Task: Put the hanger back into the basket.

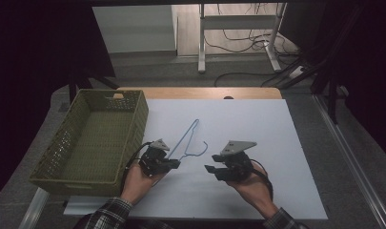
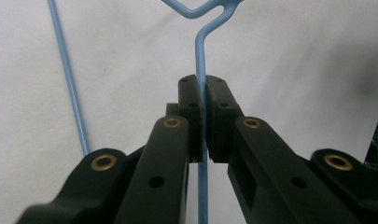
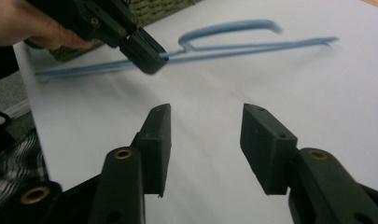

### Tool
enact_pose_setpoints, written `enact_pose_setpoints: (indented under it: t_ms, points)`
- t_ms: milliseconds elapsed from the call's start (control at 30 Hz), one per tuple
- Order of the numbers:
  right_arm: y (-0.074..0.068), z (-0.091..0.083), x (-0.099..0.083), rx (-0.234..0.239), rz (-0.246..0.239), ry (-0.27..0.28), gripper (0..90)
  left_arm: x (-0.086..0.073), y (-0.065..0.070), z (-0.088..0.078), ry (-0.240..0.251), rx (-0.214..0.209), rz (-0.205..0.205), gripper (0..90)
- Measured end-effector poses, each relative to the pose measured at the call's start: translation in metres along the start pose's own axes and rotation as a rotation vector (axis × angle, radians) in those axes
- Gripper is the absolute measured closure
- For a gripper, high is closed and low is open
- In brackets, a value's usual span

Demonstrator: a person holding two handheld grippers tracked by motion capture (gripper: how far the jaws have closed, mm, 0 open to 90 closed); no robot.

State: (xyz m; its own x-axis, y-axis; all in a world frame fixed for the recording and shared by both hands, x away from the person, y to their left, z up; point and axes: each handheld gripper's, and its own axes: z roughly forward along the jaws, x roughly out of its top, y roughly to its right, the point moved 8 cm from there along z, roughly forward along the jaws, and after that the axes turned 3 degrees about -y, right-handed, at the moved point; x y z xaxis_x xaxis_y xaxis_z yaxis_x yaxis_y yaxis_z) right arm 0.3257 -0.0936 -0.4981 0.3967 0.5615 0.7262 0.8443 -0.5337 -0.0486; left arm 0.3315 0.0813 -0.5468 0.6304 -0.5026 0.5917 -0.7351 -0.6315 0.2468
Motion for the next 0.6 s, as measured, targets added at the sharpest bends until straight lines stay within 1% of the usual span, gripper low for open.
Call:
enact_pose_setpoints:
  t_ms: [33,100,133,167,200,233,267,300,333,367,400,467,500,533,567,600]
  points:
    - [0.000,0.000,0.000,0.000,0.000,0.000,54.1,0.000,0.000,0.000,0.000,0.000,0.000,87.0]
    - [-0.004,0.015,0.005,0.011,-0.029,0.011,54.9,0.000,0.000,0.000,-0.001,0.000,0.000,86.9]
    - [-0.006,0.026,0.011,-0.006,-0.066,0.020,55.9,0.000,-0.001,0.000,0.001,0.001,-0.002,87.0]
    - [-0.006,0.026,0.011,-0.006,-0.066,0.020,55.9,0.000,-0.001,0.000,0.001,0.001,-0.002,87.0]
    - [-0.007,0.035,0.017,-0.017,-0.093,0.040,58.3,0.000,0.000,0.000,0.002,0.001,-0.001,86.9]
    - [-0.007,0.039,0.020,-0.025,-0.100,0.051,59.8,0.000,0.000,0.000,0.002,0.000,0.002,87.0]
    - [-0.007,0.039,0.020,-0.025,-0.100,0.051,59.8,0.000,0.000,0.000,0.002,0.000,0.002,86.9]
    - [-0.008,0.041,0.023,-0.022,-0.108,0.066,61.5,0.000,0.000,0.000,0.003,-0.001,0.002,86.9]
    - [-0.008,0.045,0.027,-0.031,-0.119,0.093,66.3,0.000,0.000,0.000,0.003,-0.002,0.002,86.9]
    - [-0.008,0.045,0.027,-0.031,-0.119,0.093,66.3,0.000,0.000,0.000,0.003,-0.002,0.004,86.9]
    - [-0.010,0.046,0.029,-0.025,-0.120,0.103,70.0,0.000,0.001,0.000,0.003,-0.004,0.006,86.9]
    - [-0.011,0.045,0.033,-0.033,-0.124,0.130,83.8,0.001,0.002,0.000,0.004,-0.010,0.011,86.8]
    - [-0.011,0.045,0.033,-0.033,-0.124,0.130,83.8,0.001,0.004,0.000,0.007,-0.013,0.015,86.8]
    - [-0.011,0.043,0.034,-0.047,-0.124,0.134,84.4,0.002,0.005,0.000,0.011,-0.010,0.023,86.4]
    - [-0.011,0.042,0.035,-0.055,-0.121,0.132,84.6,0.003,0.006,-0.001,0.019,-0.001,0.038,85.9]
    - [-0.012,0.040,0.037,-0.061,-0.118,0.129,84.7,0.005,0.007,-0.002,0.028,0.020,0.057,84.9]
